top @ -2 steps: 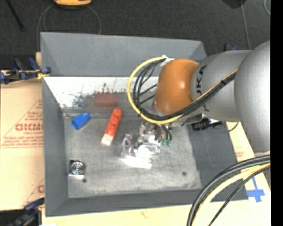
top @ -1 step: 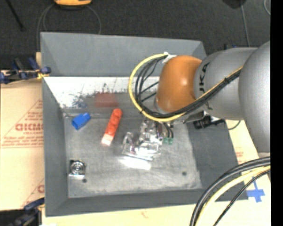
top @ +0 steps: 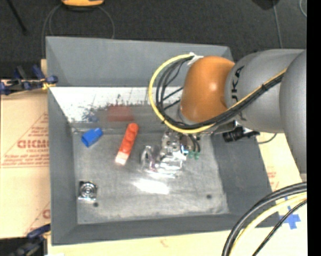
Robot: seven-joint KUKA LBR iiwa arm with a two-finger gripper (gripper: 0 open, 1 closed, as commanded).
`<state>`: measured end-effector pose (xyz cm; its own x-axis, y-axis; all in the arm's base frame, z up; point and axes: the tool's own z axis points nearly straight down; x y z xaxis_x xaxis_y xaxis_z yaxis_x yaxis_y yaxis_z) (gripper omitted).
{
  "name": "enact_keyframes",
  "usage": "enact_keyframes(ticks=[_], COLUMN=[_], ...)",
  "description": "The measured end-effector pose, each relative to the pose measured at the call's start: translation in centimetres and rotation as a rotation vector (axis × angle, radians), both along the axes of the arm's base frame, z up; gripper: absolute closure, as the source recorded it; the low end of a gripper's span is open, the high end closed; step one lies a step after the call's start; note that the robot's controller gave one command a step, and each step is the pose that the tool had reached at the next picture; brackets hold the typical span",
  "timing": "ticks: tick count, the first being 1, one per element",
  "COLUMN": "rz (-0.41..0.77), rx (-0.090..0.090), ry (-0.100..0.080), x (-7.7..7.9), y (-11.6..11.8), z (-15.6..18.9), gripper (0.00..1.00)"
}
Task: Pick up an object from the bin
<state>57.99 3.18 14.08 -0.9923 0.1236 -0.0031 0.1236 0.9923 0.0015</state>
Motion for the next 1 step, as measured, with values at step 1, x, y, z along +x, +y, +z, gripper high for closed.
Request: enact_keyframes(ticks=[1], rz=[0.000], rx=[0.000], ry=[0.000], x=[0.07], y=[-0.04], z=[2.92], gripper=[1.00])
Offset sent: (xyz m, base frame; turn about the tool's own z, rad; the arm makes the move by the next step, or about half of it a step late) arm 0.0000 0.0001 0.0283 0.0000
